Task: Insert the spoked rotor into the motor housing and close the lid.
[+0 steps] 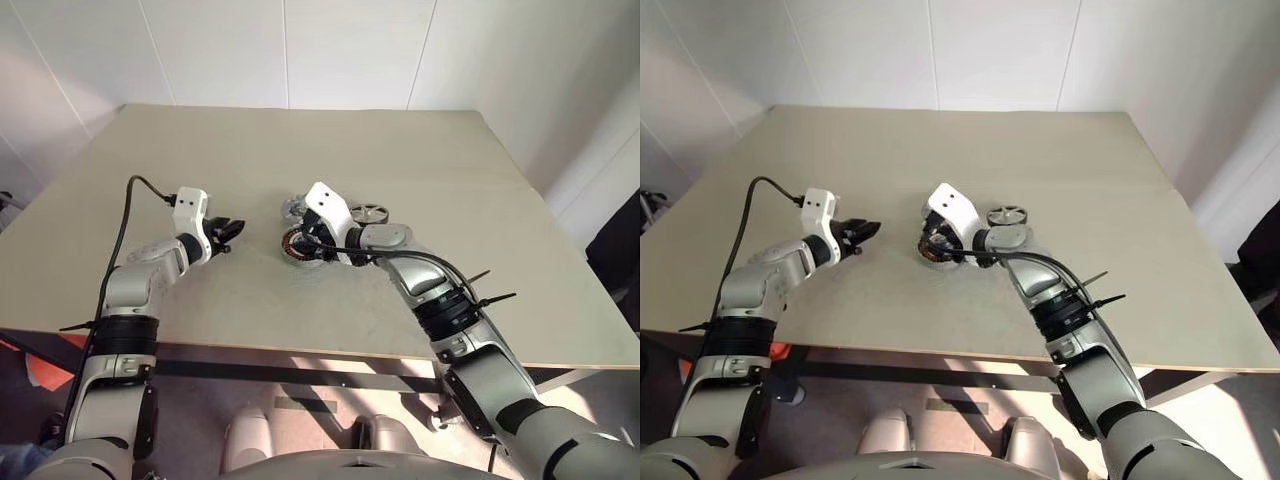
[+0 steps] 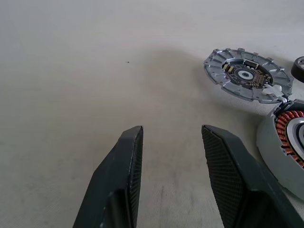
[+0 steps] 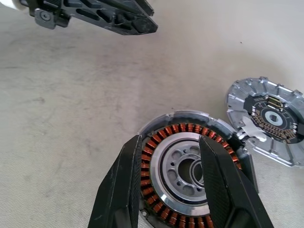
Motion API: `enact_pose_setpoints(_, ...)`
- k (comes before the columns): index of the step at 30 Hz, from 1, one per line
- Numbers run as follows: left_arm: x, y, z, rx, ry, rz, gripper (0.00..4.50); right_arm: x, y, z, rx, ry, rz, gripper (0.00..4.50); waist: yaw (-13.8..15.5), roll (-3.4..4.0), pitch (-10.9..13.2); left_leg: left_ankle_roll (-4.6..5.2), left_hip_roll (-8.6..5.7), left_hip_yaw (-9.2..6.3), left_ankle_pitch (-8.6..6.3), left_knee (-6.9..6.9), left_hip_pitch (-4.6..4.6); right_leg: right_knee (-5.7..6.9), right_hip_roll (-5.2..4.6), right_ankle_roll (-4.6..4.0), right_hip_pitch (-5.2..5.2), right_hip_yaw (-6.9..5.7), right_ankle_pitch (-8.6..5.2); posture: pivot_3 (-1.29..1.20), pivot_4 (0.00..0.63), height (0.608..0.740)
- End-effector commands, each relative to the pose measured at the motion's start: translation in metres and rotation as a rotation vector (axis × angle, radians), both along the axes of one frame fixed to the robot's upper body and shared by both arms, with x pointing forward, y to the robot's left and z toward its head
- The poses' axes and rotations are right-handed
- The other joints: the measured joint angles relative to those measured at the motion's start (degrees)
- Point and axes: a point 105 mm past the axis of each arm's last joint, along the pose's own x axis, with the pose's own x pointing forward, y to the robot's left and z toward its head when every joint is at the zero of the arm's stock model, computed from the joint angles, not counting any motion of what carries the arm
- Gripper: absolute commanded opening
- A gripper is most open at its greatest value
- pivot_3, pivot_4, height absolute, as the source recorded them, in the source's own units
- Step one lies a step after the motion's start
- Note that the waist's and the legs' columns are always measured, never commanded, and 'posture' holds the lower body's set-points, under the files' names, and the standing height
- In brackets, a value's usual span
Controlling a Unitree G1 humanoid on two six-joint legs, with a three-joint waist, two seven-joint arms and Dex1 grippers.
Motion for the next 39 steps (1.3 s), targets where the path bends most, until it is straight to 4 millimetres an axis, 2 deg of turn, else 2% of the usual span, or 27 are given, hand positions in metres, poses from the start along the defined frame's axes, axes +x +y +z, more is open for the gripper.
enact_pose_setpoints(1,0.004,-0.004,0.015,0.013,-0.06,-0.012,2.06,0.008,-0.006,0.005,-0.004,-0.033,-0.026,2.1,0.0,0.0,0.0,0.0,0.0,0.0,0.0,0.0,0.0,0.0,0.0,0.0,0.0,0.0,0.0,0.0,0.0,0.74)
enact_pose_setpoints(6,0.002,-0.002,0.013,0.017,-0.055,-0.012,2.06,0.015,-0.013,-0.003,-0.022,-0.02,-0.062,2.1,0.0,0.0,0.0,0.0,0.0,0.0,0.0,0.0,-0.01,0.0,0.0,0.0,-0.01,0.0,0.0,0.0,0.0,0.74)
enact_pose_setpoints(18,0.002,0.002,0.012,0.028,-0.053,0.001,2.06,0.015,-0.009,-0.006,-0.009,-0.009,-0.049,2.1,0.0,0.0,0.0,0.0,0.0,0.0,0.0,0.04,0.02,0.09,0.0,0.0,0.0,0.01,0.0,0.0,0.0,0.74)
enact_pose_setpoints(21,0.002,0.003,0.013,0.029,-0.055,0.002,2.06,0.016,-0.009,-0.005,0.0,-0.004,-0.056,1.49,0.0,0.0,0.0,0.0,0.0,0.0,0.0,0.04,0.02,0.09,0.0,0.0,0.0,0.01,0.0,0.0,0.0,0.74)
enact_pose_setpoints(23,0.003,0.002,0.013,0.03,-0.057,0.0,2.06,0.017,-0.01,-0.005,-0.002,-0.005,-0.063,0.83,0.0,0.0,0.0,0.0,0.0,0.0,0.0,0.04,0.02,0.09,0.0,0.0,0.0,0.01,0.0,0.0,0.0,0.74)
enact_pose_setpoints(24,0.003,0.002,0.013,0.031,-0.057,-0.001,2.06,0.017,-0.01,-0.005,-0.003,-0.006,-0.064,0.64,0.0,0.0,0.0,0.0,0.0,0.0,0.0,0.04,0.02,0.09,0.0,0.0,0.0,0.01,0.0,0.0,0.0,0.74)
enact_pose_setpoints(39,0.001,0.0,0.008,0.065,-0.049,-0.012,2.06,0.013,-0.004,0.004,0.019,-0.023,-0.035,0.65,0.0,0.0,0.0,0.0,0.0,0.0,0.0,0.05,0.02,0.09,0.0,0.0,0.0,0.01,0.0,0.0,0.0,0.74)
